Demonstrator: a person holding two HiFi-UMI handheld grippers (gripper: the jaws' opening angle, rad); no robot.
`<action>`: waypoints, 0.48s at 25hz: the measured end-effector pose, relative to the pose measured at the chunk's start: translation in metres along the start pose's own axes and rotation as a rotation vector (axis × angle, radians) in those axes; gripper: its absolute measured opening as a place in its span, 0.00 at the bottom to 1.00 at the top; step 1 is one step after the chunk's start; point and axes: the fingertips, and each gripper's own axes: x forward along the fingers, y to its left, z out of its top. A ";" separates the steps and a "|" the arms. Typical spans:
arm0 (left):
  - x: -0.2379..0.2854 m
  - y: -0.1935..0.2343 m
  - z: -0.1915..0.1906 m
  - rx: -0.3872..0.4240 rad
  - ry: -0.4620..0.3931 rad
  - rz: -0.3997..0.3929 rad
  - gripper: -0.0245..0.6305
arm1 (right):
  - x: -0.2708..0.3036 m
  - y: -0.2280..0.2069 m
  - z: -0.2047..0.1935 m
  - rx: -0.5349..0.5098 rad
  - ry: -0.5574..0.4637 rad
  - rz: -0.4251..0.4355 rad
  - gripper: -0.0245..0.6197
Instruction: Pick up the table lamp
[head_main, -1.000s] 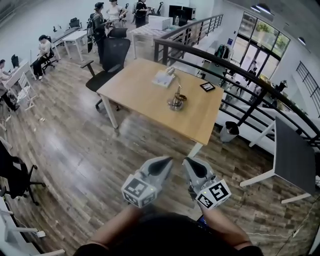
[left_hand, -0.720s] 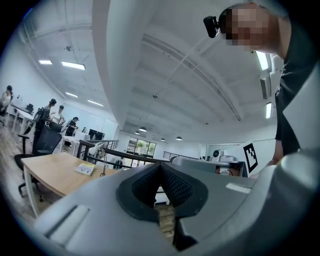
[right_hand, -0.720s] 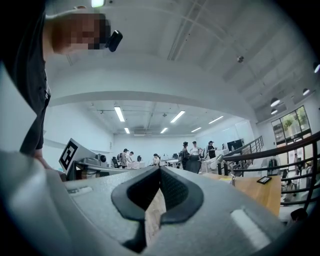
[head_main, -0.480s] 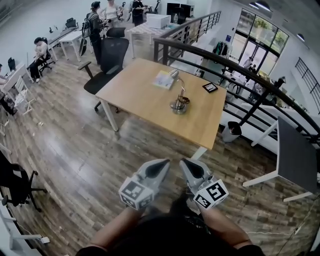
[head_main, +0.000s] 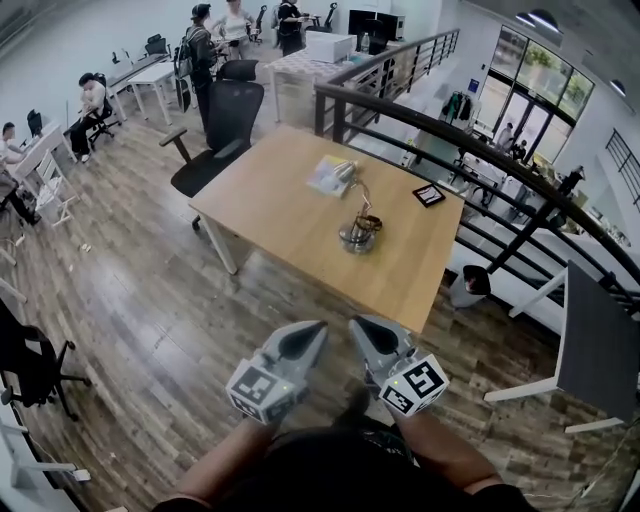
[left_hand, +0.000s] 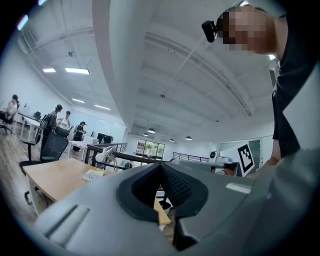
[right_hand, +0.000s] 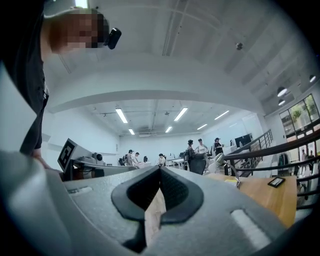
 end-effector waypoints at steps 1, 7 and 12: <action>0.013 0.003 0.001 0.002 -0.002 0.007 0.04 | 0.003 -0.012 0.004 -0.006 0.000 0.009 0.04; 0.093 0.014 0.011 0.032 -0.020 0.037 0.04 | 0.009 -0.095 0.026 -0.028 0.000 0.043 0.04; 0.142 0.017 0.020 0.051 -0.019 0.061 0.04 | 0.009 -0.145 0.042 -0.045 -0.012 0.068 0.04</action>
